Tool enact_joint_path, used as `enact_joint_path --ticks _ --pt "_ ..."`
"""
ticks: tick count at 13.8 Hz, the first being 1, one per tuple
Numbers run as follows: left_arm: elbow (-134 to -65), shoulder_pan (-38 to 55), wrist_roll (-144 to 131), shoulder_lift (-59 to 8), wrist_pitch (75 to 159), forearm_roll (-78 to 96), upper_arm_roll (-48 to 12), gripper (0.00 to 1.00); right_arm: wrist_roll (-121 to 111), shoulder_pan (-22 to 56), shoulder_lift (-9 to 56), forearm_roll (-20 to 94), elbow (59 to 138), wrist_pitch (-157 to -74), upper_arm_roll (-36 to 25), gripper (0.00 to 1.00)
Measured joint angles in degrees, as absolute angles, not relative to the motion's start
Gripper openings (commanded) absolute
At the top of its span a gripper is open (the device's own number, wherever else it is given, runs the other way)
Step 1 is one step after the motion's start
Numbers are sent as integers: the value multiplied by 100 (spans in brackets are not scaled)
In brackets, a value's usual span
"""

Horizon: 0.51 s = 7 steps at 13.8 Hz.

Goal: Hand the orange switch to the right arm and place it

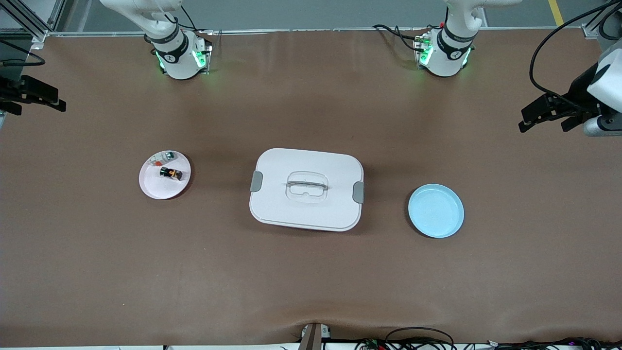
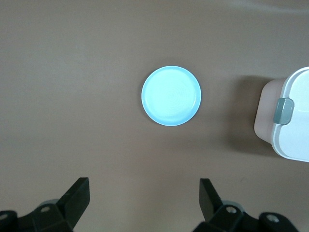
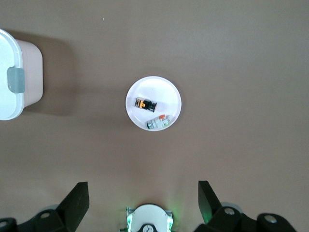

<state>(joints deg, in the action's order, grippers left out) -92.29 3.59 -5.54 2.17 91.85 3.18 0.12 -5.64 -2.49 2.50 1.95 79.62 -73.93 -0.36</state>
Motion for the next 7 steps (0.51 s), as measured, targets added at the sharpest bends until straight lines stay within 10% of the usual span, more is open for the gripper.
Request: enact_joint_path --ticks 7 --pt "-9228 359 -554 217 9185 318 12 100 -564 -249 -133 191 8482 -7824 -34 100"
